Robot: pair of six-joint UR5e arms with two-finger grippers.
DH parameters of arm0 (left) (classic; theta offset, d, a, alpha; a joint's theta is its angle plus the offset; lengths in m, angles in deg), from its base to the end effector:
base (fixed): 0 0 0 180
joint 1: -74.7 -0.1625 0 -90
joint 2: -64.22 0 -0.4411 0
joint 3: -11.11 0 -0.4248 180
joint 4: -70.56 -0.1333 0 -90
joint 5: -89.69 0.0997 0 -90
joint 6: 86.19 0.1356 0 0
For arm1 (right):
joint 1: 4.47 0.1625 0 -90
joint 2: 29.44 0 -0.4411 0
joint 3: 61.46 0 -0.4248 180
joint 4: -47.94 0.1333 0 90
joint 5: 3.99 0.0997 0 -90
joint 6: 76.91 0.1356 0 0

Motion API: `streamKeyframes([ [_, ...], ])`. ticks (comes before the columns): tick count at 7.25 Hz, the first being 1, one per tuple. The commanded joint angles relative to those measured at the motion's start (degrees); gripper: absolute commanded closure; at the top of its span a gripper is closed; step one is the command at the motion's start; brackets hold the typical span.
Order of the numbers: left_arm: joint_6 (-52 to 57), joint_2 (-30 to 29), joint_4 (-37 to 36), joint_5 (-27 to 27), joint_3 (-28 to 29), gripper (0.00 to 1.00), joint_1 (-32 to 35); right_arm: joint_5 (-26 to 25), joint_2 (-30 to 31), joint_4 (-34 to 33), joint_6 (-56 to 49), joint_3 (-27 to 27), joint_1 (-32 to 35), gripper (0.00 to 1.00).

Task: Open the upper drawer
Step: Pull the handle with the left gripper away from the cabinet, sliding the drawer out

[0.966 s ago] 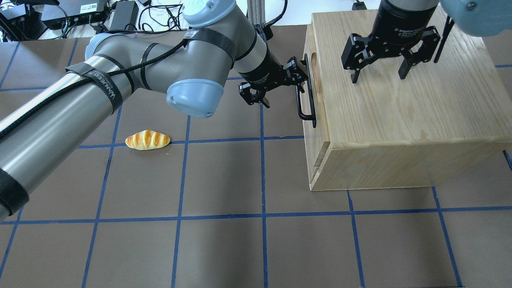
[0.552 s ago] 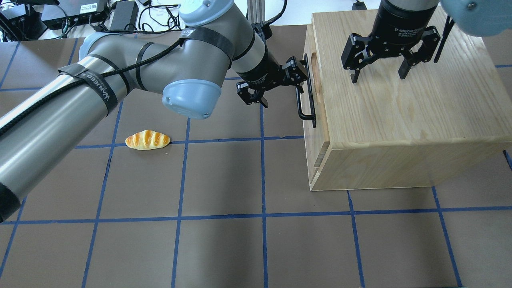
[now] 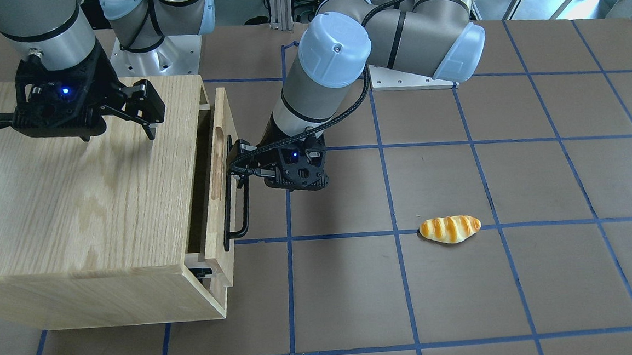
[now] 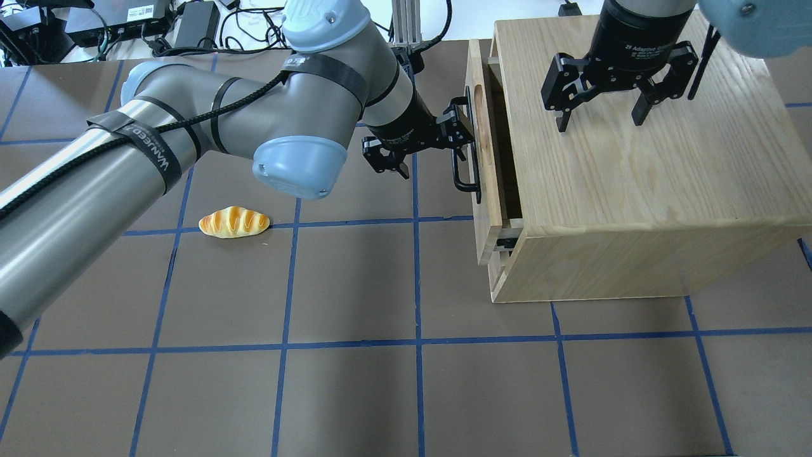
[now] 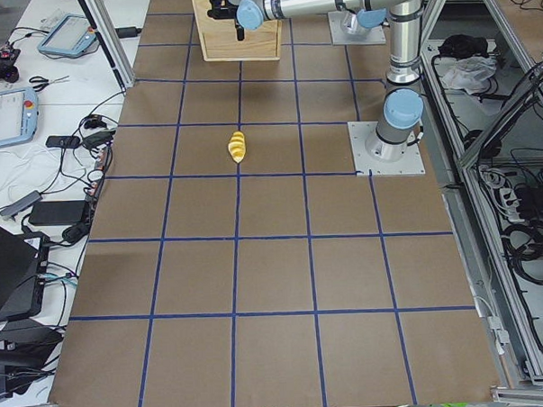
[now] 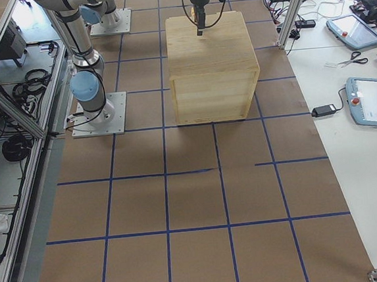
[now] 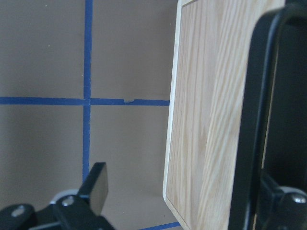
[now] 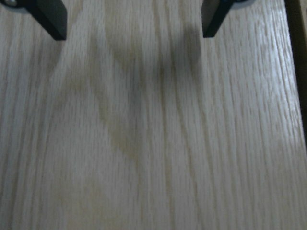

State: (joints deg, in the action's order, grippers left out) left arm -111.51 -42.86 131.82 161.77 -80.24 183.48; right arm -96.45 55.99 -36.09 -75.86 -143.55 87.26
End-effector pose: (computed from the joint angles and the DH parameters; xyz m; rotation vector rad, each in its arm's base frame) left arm -0.3762 -0.5626 0.3408 0.1193 -2.7822 0.0680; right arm 0.1441 -0.5485 0.4870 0.0199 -3.0967 -0.0695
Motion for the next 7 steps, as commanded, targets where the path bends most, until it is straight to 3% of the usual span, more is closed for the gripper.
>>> streamKeyframes([
  [1,2.4,0.8,0.8,0.4,-0.7,0.0,-0.5,0.0,0.0,0.0,0.1,0.0,0.0,0.0],
  [7,9.5,2.8,8.3,2.0,-0.8,0.0,-5.6,0.0,0.0,0.0,0.1,-0.1,0.0,0.0],
])
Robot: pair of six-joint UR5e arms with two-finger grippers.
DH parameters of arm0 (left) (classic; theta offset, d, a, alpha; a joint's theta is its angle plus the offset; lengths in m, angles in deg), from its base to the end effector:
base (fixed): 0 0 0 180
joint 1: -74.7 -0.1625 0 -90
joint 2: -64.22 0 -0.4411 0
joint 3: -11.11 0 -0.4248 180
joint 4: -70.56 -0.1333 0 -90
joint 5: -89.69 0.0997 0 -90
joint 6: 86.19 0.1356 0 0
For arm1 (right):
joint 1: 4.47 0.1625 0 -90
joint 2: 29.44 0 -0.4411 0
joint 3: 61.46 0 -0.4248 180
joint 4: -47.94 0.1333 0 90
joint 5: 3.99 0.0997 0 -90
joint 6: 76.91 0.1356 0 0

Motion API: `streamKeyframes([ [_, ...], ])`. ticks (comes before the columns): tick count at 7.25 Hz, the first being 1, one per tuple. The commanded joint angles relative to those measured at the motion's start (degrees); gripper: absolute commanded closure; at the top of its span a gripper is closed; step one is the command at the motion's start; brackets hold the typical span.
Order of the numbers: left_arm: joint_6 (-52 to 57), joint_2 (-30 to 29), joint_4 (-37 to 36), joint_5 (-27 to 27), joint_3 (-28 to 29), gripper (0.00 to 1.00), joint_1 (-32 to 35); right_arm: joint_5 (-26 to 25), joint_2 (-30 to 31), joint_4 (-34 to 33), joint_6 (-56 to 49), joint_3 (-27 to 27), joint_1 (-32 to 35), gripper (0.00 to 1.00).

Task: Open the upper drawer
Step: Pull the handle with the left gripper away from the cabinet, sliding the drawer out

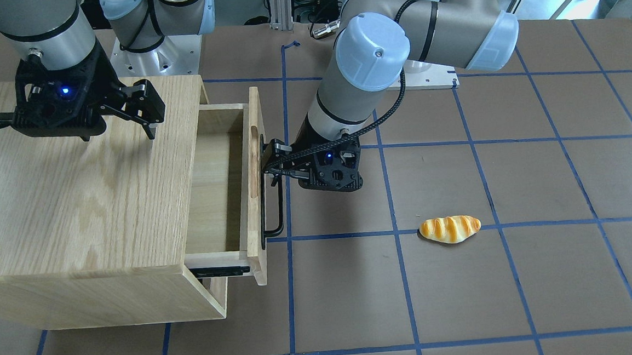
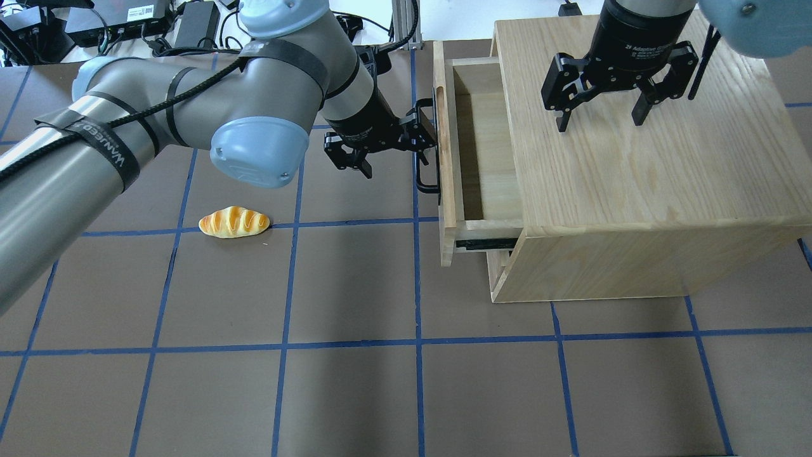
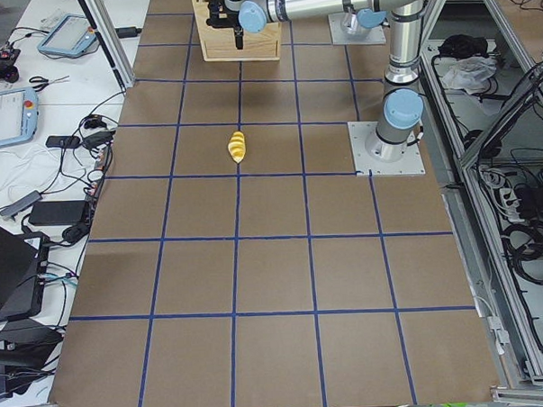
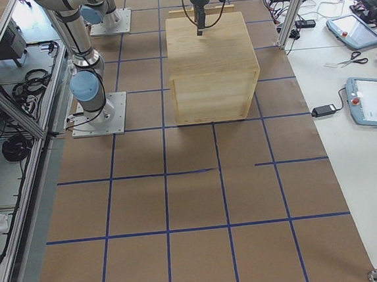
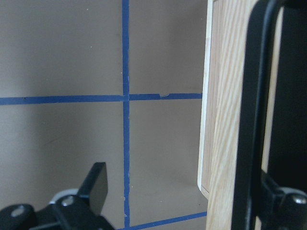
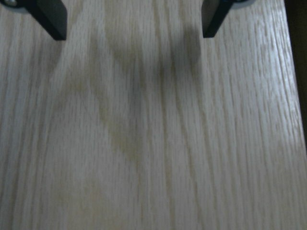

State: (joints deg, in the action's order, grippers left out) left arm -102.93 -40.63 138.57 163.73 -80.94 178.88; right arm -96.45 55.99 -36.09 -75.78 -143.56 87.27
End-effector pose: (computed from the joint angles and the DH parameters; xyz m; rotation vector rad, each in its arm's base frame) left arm -0.3198 -0.5694 0.3444 0.0459 -2.8494 0.0156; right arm 0.1442 -0.5485 0.4869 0.0180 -3.0967 -0.0697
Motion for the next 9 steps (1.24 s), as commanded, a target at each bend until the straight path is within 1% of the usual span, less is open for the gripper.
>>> streamKeyframes([
  [1,1.5,1.0,2.7,0.1,0.0,0.0,-1.4,0.0,0.0,0.0,0.0,0.0,0.0,0.0],
  [3,5.0,2.2,5.0,0.1,-0.2,0.0,-4.6,0.0,0.0,0.0,-0.1,0.0,0.0,0.0],
  [9,11.0,4.3,10.6,0.1,-0.2,0.0,-8.8,0.0,0.0,0.0,0.0,0.0,0.0,0.0],
])
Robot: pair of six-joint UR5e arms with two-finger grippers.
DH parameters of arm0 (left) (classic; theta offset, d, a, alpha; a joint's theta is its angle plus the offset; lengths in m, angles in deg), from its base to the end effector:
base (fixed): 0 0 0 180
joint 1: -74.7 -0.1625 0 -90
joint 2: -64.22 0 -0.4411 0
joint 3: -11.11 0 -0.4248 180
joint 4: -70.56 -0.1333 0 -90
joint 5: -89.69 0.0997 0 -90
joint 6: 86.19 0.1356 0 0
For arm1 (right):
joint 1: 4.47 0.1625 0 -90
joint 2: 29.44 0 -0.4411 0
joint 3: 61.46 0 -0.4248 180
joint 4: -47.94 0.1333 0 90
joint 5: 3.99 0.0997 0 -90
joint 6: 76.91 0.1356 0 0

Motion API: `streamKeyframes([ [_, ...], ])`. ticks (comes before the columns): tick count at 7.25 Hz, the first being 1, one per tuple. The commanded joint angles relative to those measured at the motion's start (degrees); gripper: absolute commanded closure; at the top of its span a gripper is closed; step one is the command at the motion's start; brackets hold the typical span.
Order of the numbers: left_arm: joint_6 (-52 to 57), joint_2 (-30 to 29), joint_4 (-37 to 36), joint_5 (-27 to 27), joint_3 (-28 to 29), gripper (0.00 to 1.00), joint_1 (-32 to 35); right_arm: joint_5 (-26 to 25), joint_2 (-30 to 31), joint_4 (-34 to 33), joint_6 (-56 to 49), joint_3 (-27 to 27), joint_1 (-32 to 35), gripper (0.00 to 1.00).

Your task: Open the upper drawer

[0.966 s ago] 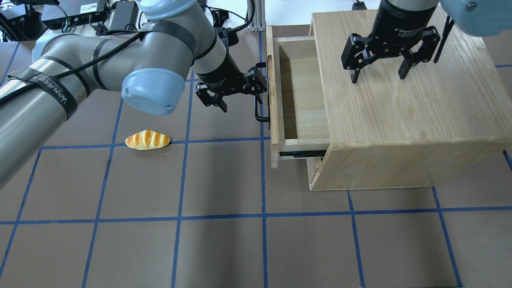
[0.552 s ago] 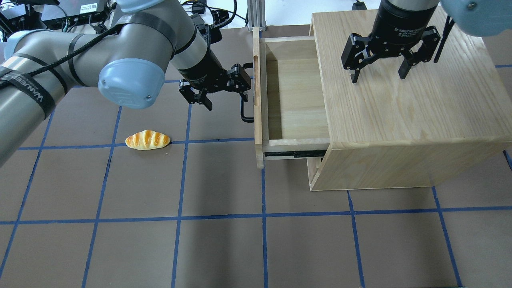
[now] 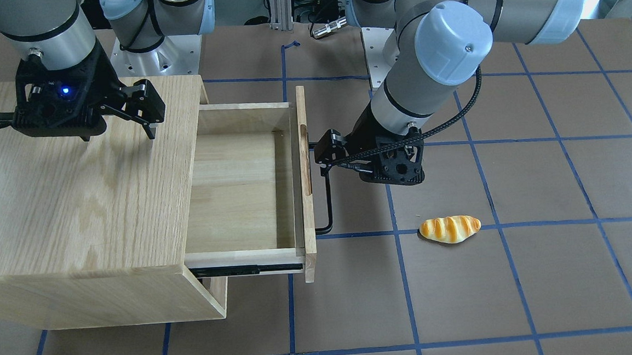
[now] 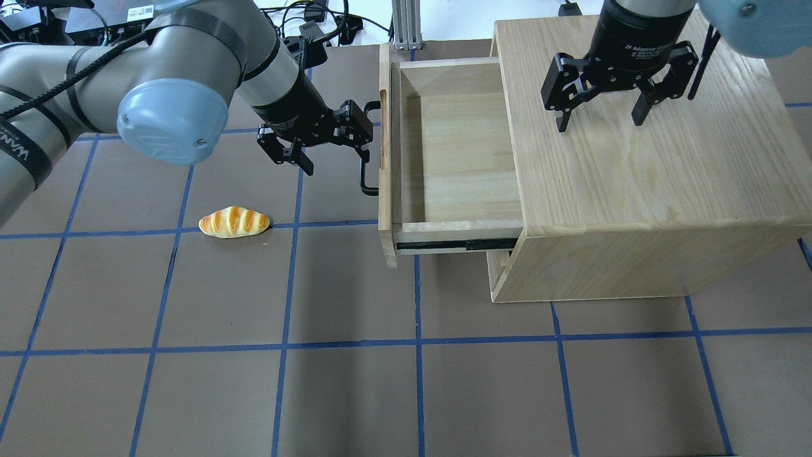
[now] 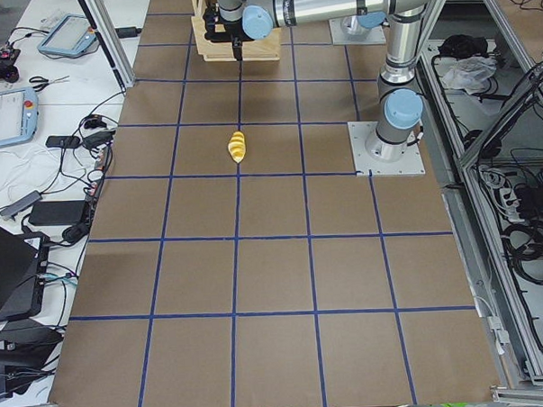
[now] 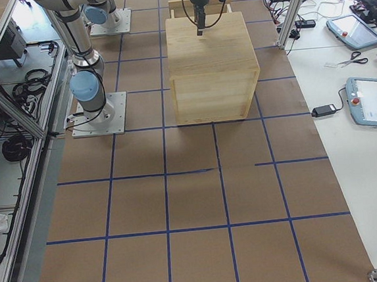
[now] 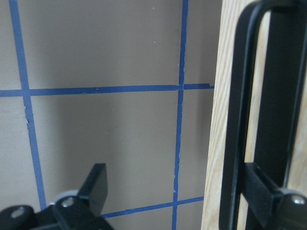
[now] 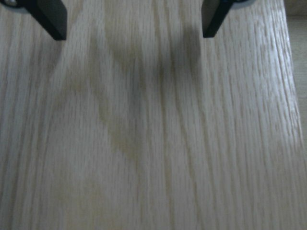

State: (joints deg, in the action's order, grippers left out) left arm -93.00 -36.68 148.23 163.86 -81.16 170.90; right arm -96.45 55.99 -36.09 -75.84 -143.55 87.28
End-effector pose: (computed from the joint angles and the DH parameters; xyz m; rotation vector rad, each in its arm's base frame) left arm -0.2335 -0.5729 0.3670 0.0182 -2.8679 -0.0661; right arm 0.1443 -0.5485 0.4870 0.0199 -3.0967 -0.0694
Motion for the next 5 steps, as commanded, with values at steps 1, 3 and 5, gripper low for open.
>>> streamKeyframes([
  [1,2.2,0.4,1.6,0.1,0.0,0.0,-1.2,0.0,0.0,0.0,0.0,0.0,0.0,0.0],
  [3,2.6,1.4,2.4,2.8,1.3,0.0,-1.4,0.0,0.0,0.0,0.1,0.0,0.0,0.0],
  [5,5.5,6.0,10.9,4.0,7.9,0.0,-4.2,0.0,0.0,0.0,0.1,-0.1,0.0,0.0],
])
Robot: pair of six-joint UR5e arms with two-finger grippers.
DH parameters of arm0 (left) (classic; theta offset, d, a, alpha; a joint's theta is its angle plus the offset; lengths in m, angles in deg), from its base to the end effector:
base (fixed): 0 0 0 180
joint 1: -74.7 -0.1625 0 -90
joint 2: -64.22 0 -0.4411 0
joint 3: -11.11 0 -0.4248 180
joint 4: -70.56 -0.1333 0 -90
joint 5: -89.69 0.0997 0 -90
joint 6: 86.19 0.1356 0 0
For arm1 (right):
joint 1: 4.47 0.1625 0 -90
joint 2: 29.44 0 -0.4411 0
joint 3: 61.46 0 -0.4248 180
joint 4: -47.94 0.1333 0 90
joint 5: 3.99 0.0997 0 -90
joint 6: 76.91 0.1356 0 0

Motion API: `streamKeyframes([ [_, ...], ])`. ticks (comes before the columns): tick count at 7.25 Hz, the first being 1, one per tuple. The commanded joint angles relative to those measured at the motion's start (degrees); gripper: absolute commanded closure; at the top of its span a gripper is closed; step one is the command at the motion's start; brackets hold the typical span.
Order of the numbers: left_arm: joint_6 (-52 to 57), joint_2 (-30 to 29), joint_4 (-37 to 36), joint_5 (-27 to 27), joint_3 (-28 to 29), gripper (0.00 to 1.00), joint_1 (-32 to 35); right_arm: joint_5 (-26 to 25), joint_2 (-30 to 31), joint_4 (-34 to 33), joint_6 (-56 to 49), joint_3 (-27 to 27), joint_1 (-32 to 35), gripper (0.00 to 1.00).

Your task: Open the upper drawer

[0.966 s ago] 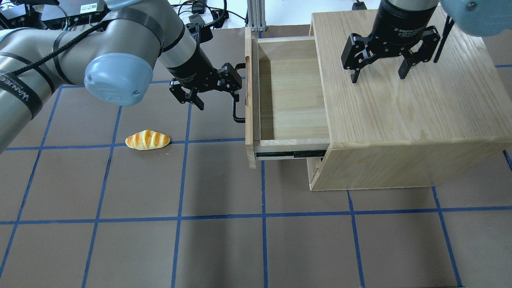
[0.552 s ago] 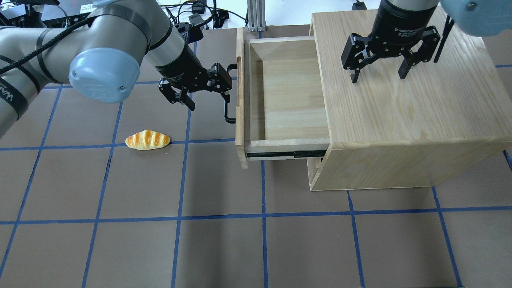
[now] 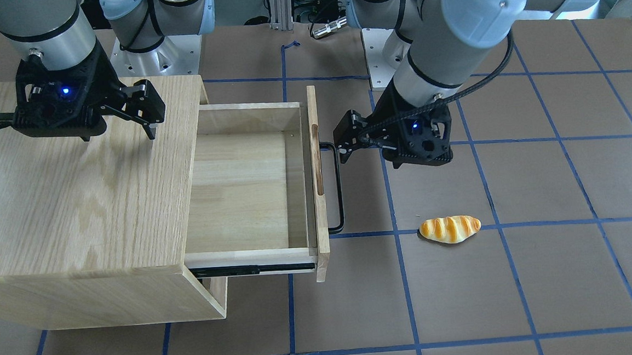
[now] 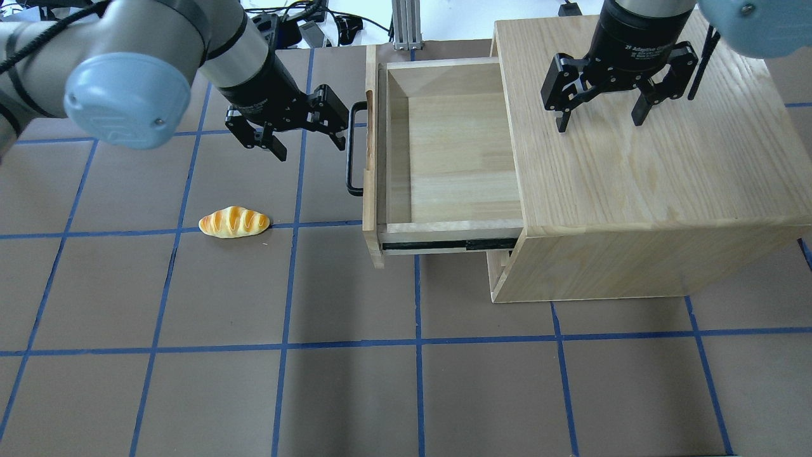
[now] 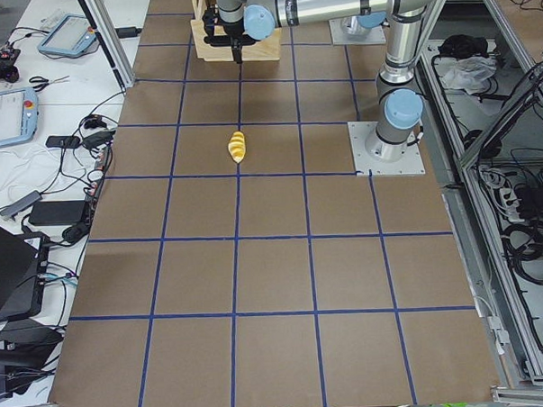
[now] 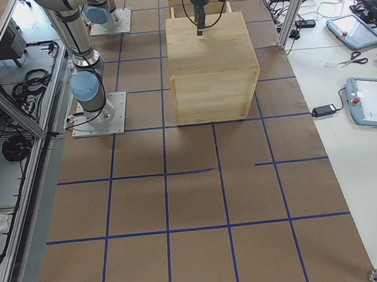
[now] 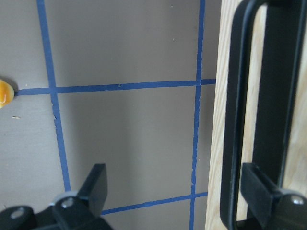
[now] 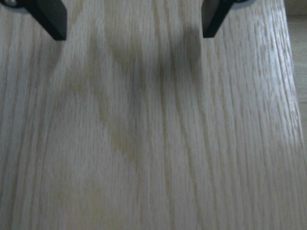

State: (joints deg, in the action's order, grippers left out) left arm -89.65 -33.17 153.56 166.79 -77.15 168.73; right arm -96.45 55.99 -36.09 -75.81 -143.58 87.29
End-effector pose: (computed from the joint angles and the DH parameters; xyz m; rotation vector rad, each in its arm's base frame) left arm -0.2041 -0.5693 0.4283 -0.0184 -2.9153 0.0127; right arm 0.1444 -0.5484 0.4868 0.0194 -3.0967 -0.0702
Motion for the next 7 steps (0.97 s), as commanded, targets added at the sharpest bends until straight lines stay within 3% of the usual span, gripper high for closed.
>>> streamKeyframes([
  [1,7.5,4.4,10.2,4.3,6.2,0.0,-4.6,0.0,0.0,0.0,0.0,0.0,0.0,0.0],
  [3,11.8,7.2,11.9,12.7,5.8,0.0,-6.6,0.0,0.0,0.0,0.0,-0.1,0.0,0.0],
  [7,11.1,7.3,11.0,13.0,6.1,0.0,-6.2,0.0,0.0,0.0,0.0,0.0,0.0,0.0],
])
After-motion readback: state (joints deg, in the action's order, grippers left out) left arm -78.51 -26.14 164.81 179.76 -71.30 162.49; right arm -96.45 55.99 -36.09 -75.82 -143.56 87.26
